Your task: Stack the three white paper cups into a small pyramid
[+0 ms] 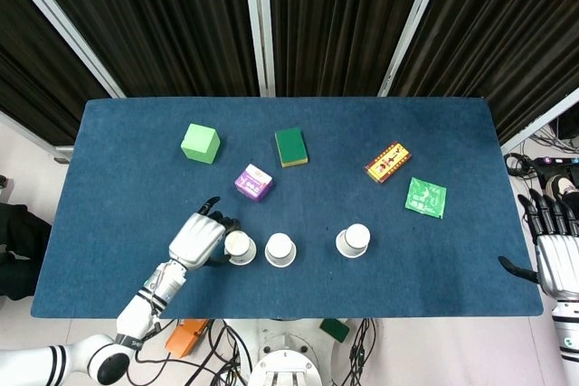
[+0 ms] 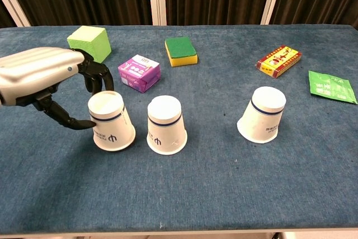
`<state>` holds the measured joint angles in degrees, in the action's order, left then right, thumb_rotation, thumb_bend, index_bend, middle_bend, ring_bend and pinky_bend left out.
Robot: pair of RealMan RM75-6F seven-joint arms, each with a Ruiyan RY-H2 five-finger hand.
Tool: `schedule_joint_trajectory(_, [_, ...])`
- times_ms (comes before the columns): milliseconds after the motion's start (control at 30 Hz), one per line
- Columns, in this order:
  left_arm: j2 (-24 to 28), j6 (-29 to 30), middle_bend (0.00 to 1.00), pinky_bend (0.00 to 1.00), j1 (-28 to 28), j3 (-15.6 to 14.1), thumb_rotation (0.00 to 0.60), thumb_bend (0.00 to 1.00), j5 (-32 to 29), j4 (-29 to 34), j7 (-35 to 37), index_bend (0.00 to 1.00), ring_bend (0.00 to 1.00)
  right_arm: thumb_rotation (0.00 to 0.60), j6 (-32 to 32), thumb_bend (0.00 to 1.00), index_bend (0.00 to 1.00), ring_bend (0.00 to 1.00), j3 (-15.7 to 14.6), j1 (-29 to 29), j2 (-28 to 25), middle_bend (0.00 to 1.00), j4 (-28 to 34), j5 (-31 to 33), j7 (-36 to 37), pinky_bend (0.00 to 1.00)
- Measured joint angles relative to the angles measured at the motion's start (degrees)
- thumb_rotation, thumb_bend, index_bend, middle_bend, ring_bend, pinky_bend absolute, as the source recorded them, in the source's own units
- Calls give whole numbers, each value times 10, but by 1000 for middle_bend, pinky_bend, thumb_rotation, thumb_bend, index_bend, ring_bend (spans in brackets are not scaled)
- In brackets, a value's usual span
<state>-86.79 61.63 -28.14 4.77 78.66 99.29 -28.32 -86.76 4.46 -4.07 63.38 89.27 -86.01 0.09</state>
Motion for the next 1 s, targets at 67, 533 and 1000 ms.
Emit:
schedule_joint_trajectory(67, [-6, 2, 481, 116, -1, -2, 600, 225, -3, -1, -2, 407, 402, 600, 1, 159, 0, 0, 0, 0, 0, 57, 1, 1, -1, 81])
schedule_joint_trajectory(533, [-39, 30, 371, 116, -1, -11, 600, 87, -7, -23, -14, 262, 327, 600, 9, 159, 0, 0, 1, -3, 0, 57, 5, 4, -6, 81])
schedule_joint_trajectory(1000, [23, 97, 233, 114, 25, -15, 600, 65, 7, 31, -15, 165, 196, 600, 131, 166, 0, 0, -9, -79, -11, 57, 41, -36, 19, 77])
